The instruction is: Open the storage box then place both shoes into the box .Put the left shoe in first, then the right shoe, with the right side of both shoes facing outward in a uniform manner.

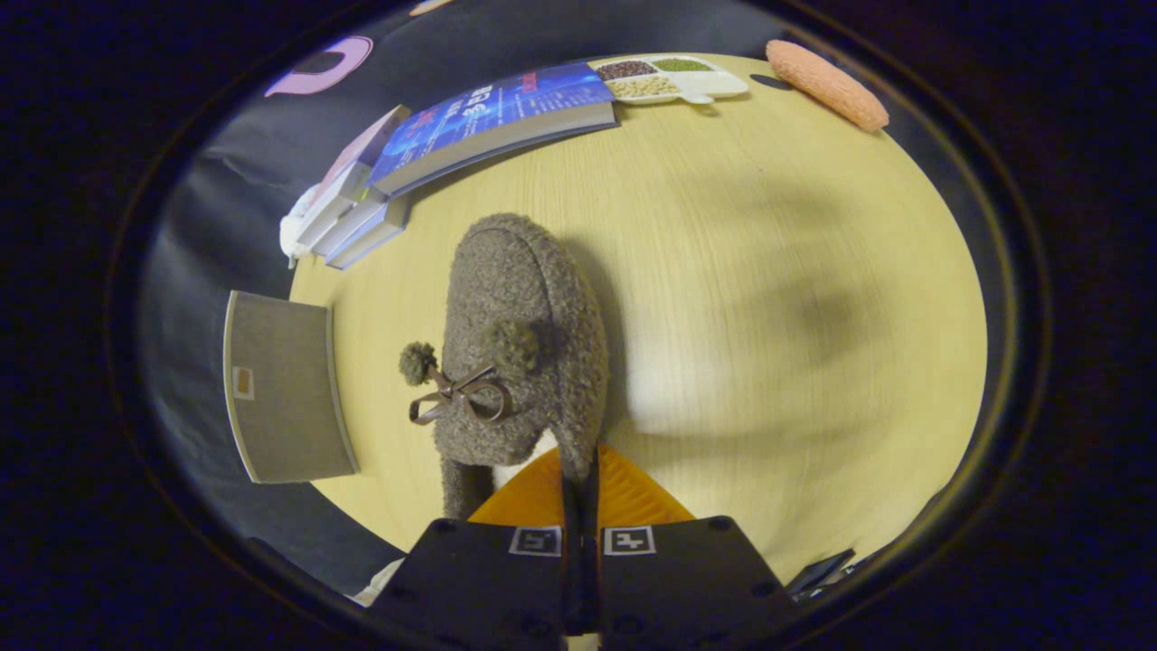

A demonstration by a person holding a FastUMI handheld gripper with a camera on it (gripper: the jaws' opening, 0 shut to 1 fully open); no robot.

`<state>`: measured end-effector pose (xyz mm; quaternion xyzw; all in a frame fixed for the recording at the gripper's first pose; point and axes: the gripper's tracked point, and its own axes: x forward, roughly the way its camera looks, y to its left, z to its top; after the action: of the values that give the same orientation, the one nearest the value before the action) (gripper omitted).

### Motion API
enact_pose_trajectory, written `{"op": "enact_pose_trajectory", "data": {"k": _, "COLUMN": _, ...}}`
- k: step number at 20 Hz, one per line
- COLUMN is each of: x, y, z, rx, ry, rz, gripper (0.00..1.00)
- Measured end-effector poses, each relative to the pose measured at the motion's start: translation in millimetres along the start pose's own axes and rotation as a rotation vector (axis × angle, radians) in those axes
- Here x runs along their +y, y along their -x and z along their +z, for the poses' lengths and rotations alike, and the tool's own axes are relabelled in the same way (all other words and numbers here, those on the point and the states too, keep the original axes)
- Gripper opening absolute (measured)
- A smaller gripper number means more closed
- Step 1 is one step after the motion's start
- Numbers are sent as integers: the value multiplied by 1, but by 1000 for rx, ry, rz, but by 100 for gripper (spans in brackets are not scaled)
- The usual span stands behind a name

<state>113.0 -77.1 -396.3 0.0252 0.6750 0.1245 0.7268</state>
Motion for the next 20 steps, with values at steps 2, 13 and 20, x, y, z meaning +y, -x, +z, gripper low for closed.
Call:
{"op": "enact_pose_trajectory", "data": {"k": 2, "x": 16, "y": 7, "z": -3, "rx": -1, "ry": -68, "rz": 64, "gripper": 3}}
{"op": "enact_pose_trajectory", "data": {"k": 13, "x": 180, "y": 91, "z": -23, "rx": -66, "ry": -153, "rz": 331, "gripper": 3}}
{"op": "enact_pose_trajectory", "data": {"k": 20, "x": 319, "y": 114, "z": -36, "rx": -101, "ry": -22, "rz": 422, "gripper": 3}}
